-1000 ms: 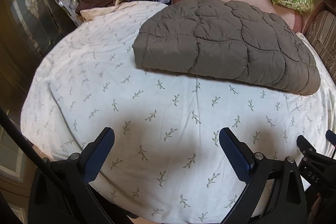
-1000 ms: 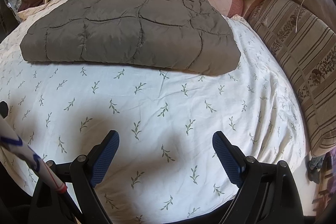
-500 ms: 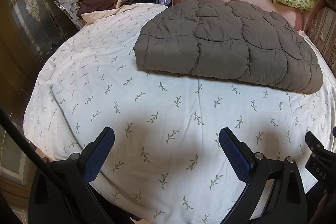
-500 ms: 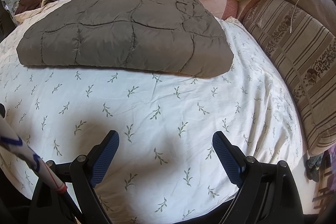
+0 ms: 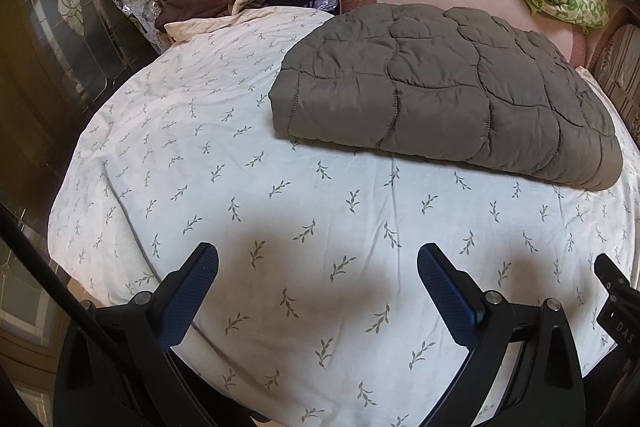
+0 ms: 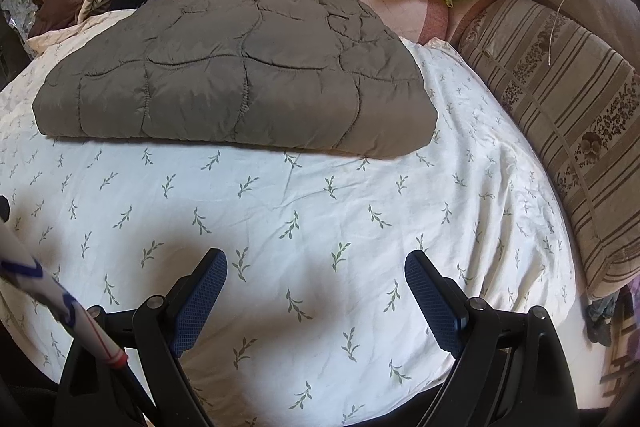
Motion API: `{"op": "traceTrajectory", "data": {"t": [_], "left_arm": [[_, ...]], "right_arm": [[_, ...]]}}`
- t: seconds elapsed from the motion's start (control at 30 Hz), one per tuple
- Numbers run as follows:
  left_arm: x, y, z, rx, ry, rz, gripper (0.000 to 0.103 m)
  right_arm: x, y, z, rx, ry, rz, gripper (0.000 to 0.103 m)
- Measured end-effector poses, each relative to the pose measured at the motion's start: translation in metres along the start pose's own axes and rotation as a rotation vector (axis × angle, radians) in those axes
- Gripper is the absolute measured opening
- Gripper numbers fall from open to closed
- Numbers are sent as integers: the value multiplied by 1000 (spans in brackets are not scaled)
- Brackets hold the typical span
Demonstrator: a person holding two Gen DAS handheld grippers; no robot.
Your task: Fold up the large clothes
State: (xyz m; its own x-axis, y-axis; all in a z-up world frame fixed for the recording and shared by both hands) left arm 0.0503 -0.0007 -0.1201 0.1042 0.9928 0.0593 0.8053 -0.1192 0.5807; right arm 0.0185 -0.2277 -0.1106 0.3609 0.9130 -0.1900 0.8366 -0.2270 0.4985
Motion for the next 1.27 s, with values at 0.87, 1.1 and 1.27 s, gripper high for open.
{"op": "traceTrajectory", "data": {"t": [0.87,1.1,1.27], "left_arm": [[4,-1,11,26,-31,-23,99],[4,-1,13,34,-41,-26,99],[5,-2,13,32,-39,-26,99]], "right_arm": [[21,10,-6,-27,20,-54,94],[23,10,-5,-26,28,-56,94],[25,11,-2,-17,44,-54,94]]}}
Point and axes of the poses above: each gripper's, at about its wrist camera, not at the fingertips, and z roughly the way its jaws point, x to its left, y to its top, the point moved 4 cm from there along z, roughly the way its jaws point, and after that the axes turned 5 degrees about -y, right-handed, at the moved point
